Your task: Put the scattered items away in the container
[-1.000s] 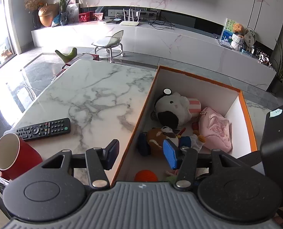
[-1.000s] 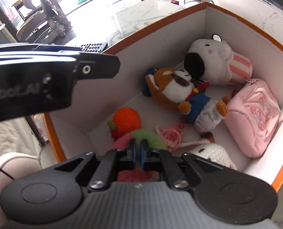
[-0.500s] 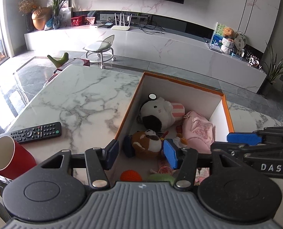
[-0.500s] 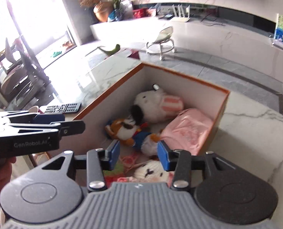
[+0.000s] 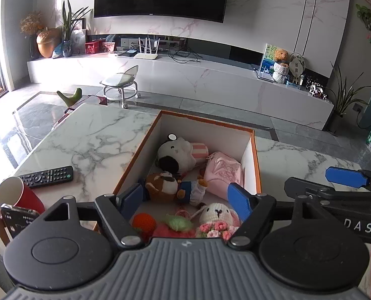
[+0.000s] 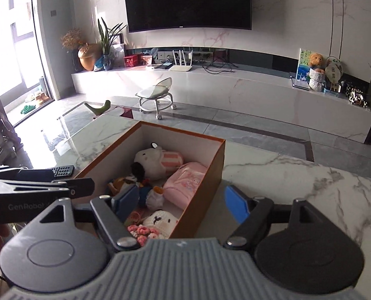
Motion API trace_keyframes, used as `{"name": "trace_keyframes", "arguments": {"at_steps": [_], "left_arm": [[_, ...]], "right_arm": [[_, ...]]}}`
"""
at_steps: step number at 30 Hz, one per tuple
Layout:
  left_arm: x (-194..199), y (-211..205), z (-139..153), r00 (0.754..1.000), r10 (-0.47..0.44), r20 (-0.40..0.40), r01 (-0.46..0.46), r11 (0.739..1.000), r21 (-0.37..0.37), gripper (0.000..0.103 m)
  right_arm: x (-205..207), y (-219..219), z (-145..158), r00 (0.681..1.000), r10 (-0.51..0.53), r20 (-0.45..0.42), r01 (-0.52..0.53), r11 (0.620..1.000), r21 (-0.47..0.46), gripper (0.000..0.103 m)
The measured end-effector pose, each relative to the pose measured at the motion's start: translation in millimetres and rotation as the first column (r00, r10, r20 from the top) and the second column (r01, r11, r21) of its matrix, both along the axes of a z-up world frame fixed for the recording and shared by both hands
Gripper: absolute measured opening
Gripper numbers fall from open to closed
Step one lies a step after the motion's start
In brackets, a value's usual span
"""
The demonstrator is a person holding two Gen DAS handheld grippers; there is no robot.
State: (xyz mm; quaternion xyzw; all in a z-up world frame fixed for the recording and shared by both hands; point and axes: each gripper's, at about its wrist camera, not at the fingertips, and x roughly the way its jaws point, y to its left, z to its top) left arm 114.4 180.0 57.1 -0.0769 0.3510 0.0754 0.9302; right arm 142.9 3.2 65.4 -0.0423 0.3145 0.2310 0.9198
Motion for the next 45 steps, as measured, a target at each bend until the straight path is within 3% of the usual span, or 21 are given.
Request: {"name": "trace_keyframes", "arguments": {"at_steps": [2, 18, 36, 45], "left_arm": [[-8, -5, 2, 1.0, 0.01, -0.009, -0.01, 1.0, 0.012, 0.089], [-53, -32, 9, 0.997, 0.03, -0.077, -0.024, 0.997, 0.077, 0.089], [-27, -42, -21, 0.981, -0.063, -0.185, 0.078, 0.994, 0.073, 0.088], [-16, -41, -13, 0.981, -0.075, -0.18, 0.09, 0.993, 0.076, 0.088]], "right_arm": [[-12, -4, 1, 1.0, -0.023, 0.007, 0.023, 1.0, 0.007, 0.085], [-67, -25, -1, 0.993, -0.108, -0.038, 0.109, 0.994, 0.006, 0.086], [-57, -34, -25, 0.983, -0.156, -0.102, 0.153, 0.988, -0.036, 0.086], [-50, -33, -19, 0.982, -0.162, -0.097, 0.161, 0.987, -0.023, 0.086]]}}
